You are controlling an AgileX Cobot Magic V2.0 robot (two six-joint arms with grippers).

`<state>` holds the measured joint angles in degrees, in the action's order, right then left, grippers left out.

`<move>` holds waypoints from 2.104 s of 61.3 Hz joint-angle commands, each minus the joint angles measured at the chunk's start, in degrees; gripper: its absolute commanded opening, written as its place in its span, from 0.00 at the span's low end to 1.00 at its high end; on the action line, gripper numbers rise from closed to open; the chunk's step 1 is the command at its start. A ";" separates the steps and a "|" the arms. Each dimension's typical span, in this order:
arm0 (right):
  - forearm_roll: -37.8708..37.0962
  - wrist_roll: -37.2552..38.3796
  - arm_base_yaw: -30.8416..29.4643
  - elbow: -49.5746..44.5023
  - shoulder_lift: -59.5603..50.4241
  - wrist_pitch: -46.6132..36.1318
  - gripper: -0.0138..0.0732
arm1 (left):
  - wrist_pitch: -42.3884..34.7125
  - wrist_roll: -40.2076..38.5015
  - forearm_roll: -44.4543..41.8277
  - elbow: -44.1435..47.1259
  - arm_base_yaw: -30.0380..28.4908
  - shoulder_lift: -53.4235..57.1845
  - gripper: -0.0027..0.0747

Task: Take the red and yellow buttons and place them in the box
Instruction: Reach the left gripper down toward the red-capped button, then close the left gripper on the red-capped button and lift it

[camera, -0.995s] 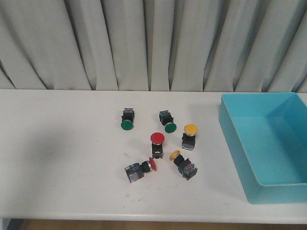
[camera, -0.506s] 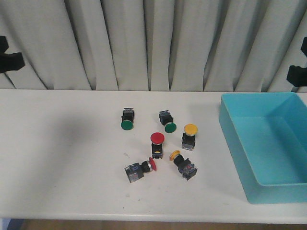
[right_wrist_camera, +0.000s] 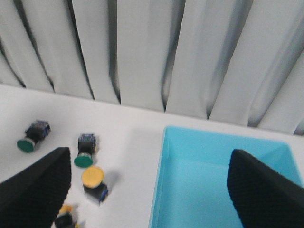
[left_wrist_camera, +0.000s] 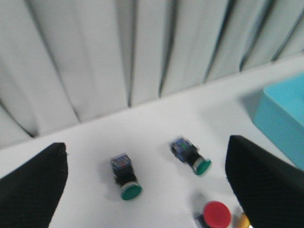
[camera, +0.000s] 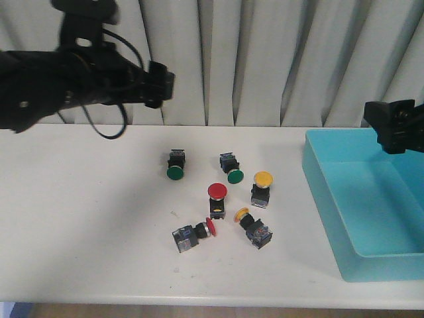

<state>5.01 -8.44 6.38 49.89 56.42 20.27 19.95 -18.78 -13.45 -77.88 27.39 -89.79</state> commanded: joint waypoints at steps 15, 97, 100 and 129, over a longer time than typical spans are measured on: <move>0.23 -0.25 0.03 1.94 2.41 -2.91 0.88 | 10.30 -0.12 1.36 -17.71 7.23 -19.00 0.80; 1.28 -0.25 1.38 1.94 2.84 -2.52 0.84 | 19.05 5.70 11.38 -26.33 8.03 -37.25 0.69; 1.28 -0.25 1.38 1.94 2.84 -2.52 0.84 | 18.66 5.70 11.38 -26.33 8.03 -37.25 0.64; 1.26 -5.75 2.70 -1.47 4.72 -5.74 0.84 | 24.13 5.95 10.26 -31.86 8.03 -33.63 0.02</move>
<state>6.14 -11.23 7.89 48.54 60.80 21.30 42.21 -12.86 -2.61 -105.29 35.24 -130.01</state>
